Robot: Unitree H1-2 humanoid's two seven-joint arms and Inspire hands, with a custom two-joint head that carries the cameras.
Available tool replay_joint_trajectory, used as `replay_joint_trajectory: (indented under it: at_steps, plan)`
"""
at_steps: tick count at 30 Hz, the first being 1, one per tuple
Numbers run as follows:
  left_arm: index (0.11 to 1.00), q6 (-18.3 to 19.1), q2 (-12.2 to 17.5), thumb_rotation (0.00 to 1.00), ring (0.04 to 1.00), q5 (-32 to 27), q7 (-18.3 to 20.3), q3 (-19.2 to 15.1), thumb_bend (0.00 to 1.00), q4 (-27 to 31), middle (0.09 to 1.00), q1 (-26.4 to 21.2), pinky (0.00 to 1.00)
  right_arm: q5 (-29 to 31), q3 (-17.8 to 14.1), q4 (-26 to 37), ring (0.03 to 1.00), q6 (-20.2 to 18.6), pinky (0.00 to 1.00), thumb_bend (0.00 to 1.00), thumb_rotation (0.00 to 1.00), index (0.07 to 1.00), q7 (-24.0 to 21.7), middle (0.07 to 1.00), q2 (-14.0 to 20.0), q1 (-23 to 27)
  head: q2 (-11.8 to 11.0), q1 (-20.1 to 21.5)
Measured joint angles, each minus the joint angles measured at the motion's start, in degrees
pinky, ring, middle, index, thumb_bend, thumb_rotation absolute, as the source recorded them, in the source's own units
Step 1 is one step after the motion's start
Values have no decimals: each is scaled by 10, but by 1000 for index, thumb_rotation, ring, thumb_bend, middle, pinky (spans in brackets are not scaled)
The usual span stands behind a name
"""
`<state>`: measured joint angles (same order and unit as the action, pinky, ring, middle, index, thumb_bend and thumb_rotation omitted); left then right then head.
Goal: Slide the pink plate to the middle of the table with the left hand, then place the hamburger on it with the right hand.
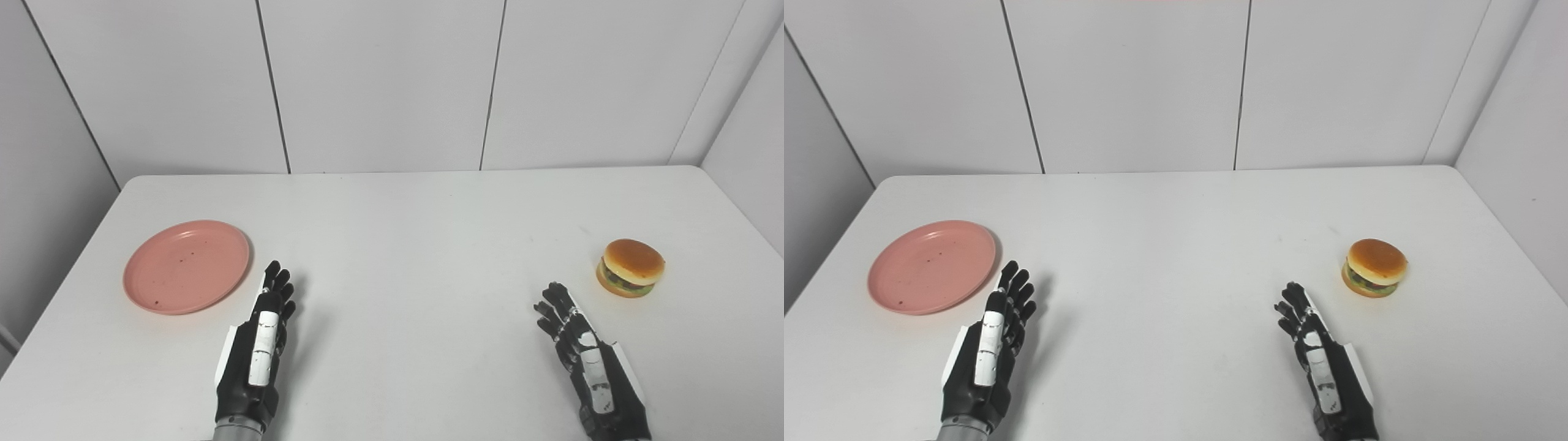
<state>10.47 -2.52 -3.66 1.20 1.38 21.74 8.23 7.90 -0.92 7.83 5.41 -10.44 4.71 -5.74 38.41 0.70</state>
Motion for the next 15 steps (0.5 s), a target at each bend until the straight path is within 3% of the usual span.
replay_joint_trajectory:
  at_steps: [15]
  plan:
    - [1000, 0, 0, 933, 1000, 1, -1, 1, 840, -3, 1000, 0, 1000, 1, 0, 0, 934, 0, 942, 926, 1000, 945, -1, 951, 0, 0, -1, -2]
